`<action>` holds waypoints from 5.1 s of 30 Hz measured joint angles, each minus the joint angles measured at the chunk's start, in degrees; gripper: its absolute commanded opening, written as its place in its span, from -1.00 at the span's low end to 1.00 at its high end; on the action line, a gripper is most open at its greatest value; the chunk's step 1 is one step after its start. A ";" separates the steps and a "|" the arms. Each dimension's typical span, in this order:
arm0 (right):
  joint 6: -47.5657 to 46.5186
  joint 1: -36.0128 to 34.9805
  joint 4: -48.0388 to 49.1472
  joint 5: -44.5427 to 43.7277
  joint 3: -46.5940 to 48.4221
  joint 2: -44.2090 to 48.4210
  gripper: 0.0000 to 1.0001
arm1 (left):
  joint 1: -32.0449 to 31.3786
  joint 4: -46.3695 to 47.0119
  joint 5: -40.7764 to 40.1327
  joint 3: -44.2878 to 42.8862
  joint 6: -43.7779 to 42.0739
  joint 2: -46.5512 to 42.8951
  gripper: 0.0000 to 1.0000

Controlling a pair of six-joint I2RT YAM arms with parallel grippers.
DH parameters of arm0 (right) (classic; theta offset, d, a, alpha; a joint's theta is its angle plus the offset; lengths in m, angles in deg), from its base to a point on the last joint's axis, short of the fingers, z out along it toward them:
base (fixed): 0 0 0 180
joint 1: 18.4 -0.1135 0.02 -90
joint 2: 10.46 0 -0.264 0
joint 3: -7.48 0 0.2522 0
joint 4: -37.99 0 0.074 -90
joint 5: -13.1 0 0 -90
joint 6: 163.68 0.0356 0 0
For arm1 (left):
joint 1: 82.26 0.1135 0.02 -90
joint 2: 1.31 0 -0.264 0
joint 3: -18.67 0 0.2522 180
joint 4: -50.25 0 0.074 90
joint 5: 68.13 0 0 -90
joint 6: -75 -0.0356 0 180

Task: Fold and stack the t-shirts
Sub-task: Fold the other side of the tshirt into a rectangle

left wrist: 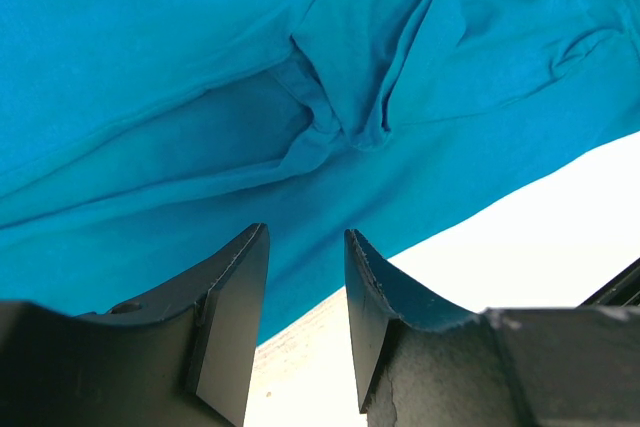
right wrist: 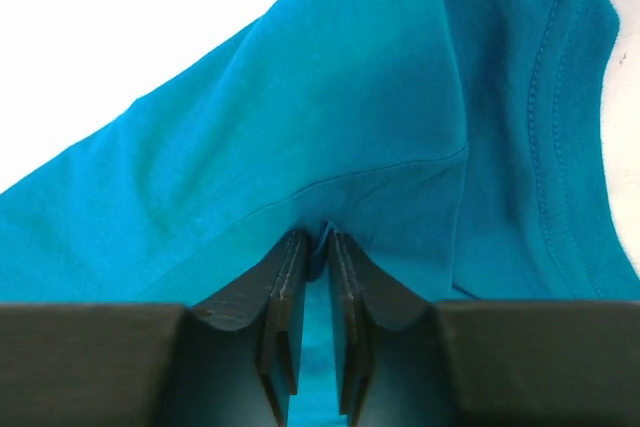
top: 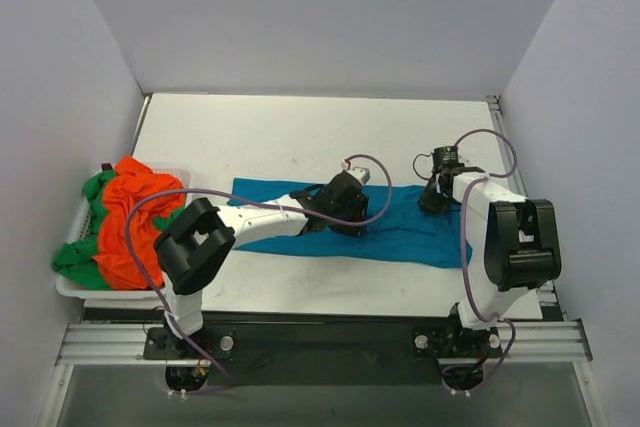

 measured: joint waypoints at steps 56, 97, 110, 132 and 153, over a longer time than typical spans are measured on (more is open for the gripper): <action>11.63 -5.09 -11.61 -4.07 -23.34 39.41 -0.21 | -0.02 -0.74 1.25 -7.15 -0.68 4.59 0.09; 5.90 6.73 -2.38 3.06 -17.16 23.34 -0.36 | -1.01 -2.03 2.69 -13.27 -0.13 14.08 -0.24; 5.88 6.75 0.46 3.28 -17.03 17.07 -0.41 | -1.01 -2.10 2.58 -13.27 -0.24 14.08 -0.24; 6.05 6.78 0.59 4.81 -17.03 17.90 -0.95 | -0.94 -2.10 2.56 -13.27 -0.24 14.08 -0.23; 3.74 8.31 -2.47 1.84 -15.41 18.25 -1.00 | -0.68 -2.05 2.60 -13.18 -0.22 14.05 -0.23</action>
